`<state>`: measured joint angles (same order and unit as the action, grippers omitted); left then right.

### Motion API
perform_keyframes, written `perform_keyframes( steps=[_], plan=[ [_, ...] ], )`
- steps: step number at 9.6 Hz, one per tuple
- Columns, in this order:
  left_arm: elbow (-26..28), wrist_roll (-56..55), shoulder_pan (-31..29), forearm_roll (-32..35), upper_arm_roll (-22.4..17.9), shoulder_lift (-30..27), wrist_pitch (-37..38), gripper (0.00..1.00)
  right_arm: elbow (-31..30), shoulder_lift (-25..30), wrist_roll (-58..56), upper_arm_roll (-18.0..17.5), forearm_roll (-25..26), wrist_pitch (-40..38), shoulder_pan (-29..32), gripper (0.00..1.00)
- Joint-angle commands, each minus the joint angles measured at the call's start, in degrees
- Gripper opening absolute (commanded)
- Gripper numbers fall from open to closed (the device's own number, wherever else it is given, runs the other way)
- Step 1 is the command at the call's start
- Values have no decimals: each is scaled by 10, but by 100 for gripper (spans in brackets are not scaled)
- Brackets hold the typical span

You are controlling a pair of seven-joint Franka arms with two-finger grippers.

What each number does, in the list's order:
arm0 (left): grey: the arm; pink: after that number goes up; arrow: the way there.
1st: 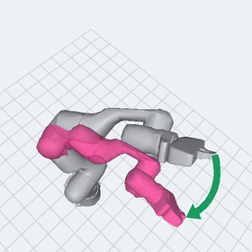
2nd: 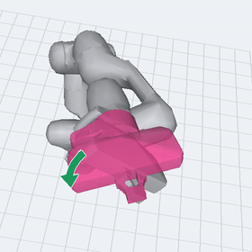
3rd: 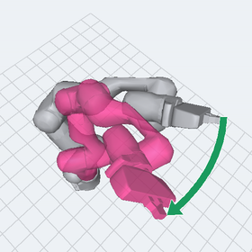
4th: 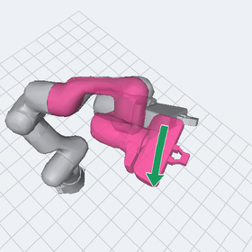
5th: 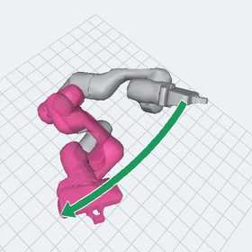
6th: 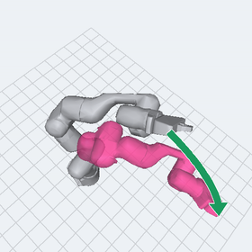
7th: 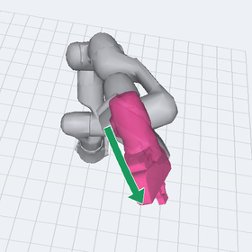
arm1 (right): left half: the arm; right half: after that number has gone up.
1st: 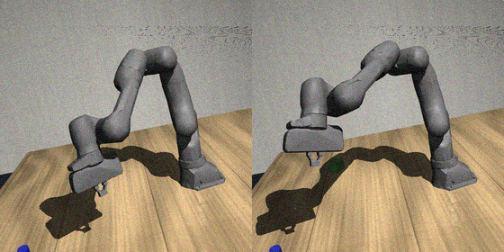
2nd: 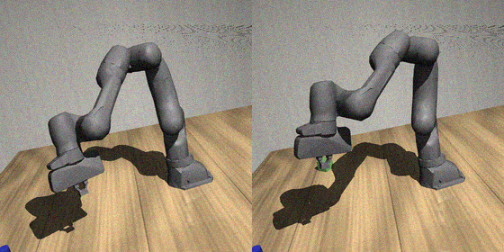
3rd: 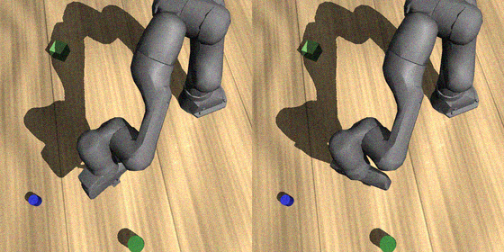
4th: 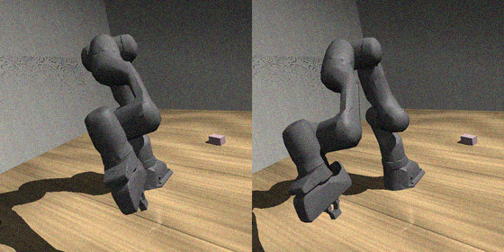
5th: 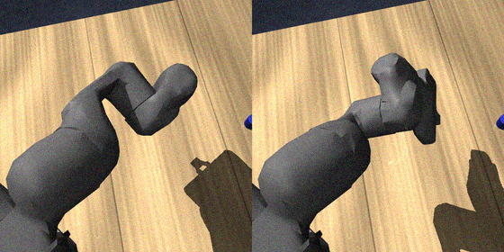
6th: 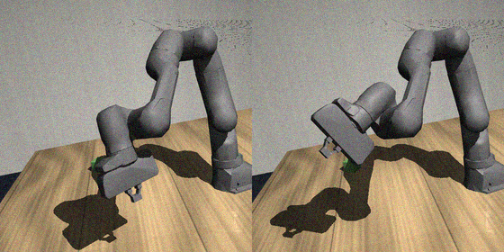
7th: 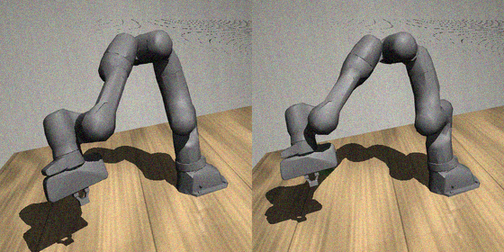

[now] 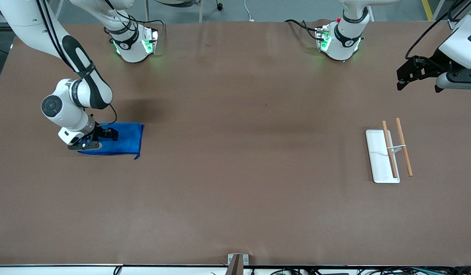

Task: Right arm passes towel to left arm to hang
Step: 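Lower the right gripper onto the towel edge and close it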

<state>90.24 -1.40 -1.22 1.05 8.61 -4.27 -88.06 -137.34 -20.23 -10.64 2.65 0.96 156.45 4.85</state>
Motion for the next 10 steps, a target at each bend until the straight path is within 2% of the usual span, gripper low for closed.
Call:
perform_keyframes(
  steps=[1,6,8,9,10],
  plan=[
    [4,6,-2,-3,1,10,6,100,-14,12,-2,-1,7,6,0,83],
    [5,7,-7,-3,1,8,17,100,-12,5,-2,-2,8,4,-5,54],
    [4,6,-6,-6,2,8,21,100,-7,5,4,-2,7,0,-5,32],
    [4,4,-6,-8,2,8,21,100,0,8,3,-2,7,-19,-5,16],
    [5,7,-6,-12,3,8,22,100,25,16,4,-7,4,-86,-5,3]
  ],
)
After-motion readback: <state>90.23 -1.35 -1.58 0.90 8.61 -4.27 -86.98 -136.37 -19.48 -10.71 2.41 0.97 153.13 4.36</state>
